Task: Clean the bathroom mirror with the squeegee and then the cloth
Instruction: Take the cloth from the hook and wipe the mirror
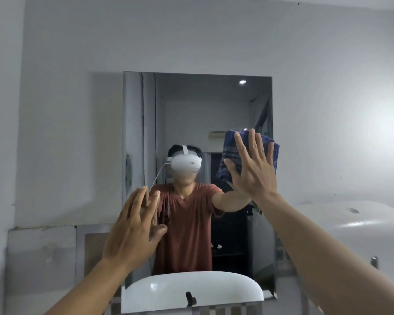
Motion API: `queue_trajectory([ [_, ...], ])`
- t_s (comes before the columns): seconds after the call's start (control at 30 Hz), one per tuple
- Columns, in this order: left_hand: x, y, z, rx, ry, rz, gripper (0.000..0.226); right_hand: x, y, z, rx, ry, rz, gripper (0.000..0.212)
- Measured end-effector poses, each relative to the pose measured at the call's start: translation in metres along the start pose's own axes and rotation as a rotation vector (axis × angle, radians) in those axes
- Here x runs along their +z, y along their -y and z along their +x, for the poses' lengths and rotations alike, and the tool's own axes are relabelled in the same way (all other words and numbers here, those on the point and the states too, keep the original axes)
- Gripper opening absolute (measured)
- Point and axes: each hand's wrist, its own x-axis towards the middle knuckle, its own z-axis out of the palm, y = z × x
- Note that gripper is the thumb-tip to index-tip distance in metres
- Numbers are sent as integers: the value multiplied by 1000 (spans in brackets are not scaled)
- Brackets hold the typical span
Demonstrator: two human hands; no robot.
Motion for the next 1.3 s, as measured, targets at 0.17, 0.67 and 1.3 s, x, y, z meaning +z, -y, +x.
queue_trajectory([
  [0.17, 1, 1, -5, 11, -8, -23, 85, 11, 5, -42, 83, 3, 60, 70],
  [0.67, 24, 10, -66, 28, 88, -142, 88, 25, 124, -23, -149, 13, 107, 64],
  [1.3, 26, 5, -81, 25, 126, -50, 90, 27, 192, -2, -801, 172, 48, 64],
])
